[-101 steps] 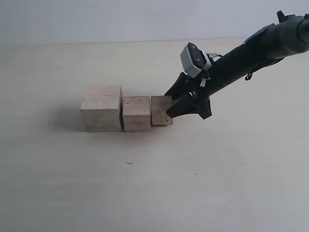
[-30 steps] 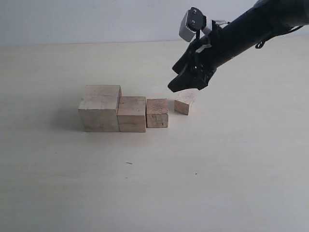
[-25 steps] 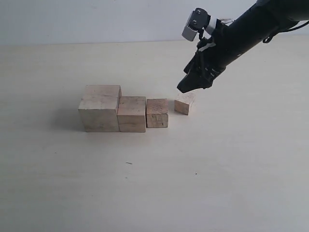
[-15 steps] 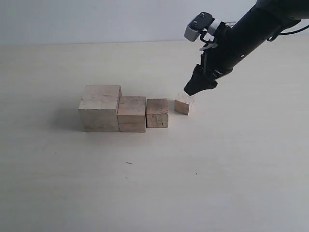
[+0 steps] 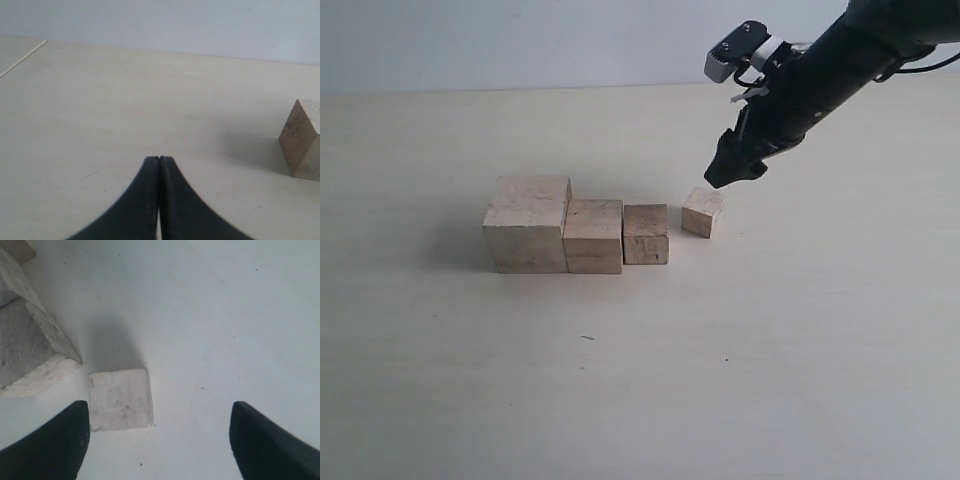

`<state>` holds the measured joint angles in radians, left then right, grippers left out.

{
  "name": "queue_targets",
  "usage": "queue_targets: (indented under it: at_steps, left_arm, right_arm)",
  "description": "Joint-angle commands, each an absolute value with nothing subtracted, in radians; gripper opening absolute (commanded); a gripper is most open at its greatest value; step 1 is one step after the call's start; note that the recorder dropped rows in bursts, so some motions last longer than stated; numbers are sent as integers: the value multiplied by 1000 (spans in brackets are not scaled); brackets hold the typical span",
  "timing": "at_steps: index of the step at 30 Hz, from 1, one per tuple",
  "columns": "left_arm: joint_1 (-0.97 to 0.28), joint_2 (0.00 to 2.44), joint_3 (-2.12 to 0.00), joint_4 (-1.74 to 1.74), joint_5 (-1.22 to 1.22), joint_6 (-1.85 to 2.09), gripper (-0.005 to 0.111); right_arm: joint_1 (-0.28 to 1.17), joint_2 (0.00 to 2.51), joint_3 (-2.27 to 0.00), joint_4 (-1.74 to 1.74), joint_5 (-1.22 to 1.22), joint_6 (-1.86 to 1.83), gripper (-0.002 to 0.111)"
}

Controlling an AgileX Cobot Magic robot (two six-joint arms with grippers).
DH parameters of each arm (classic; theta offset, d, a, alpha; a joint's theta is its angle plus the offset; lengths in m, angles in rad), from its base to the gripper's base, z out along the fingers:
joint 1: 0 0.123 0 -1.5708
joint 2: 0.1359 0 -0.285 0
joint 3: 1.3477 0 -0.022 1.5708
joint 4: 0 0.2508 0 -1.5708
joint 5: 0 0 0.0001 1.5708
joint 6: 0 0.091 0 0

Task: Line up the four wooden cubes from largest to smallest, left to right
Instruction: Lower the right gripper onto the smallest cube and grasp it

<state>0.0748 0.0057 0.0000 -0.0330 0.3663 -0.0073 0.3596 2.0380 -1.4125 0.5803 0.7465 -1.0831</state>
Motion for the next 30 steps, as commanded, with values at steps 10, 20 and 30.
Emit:
queue_targets:
  at_steps: [10,20,30]
  left_arm:
    - [67,0,0,-30,354,-8,0]
    - [67,0,0,-30,354,-8,0]
    - [67,0,0,-30,354,-8,0]
  right_arm:
    - [360,2121,-1413,737,765,-1231,74]
    - [360,2162,-1413,755,783,-1264,74]
    - [360,2171,-1413,729,811,-1253,46]
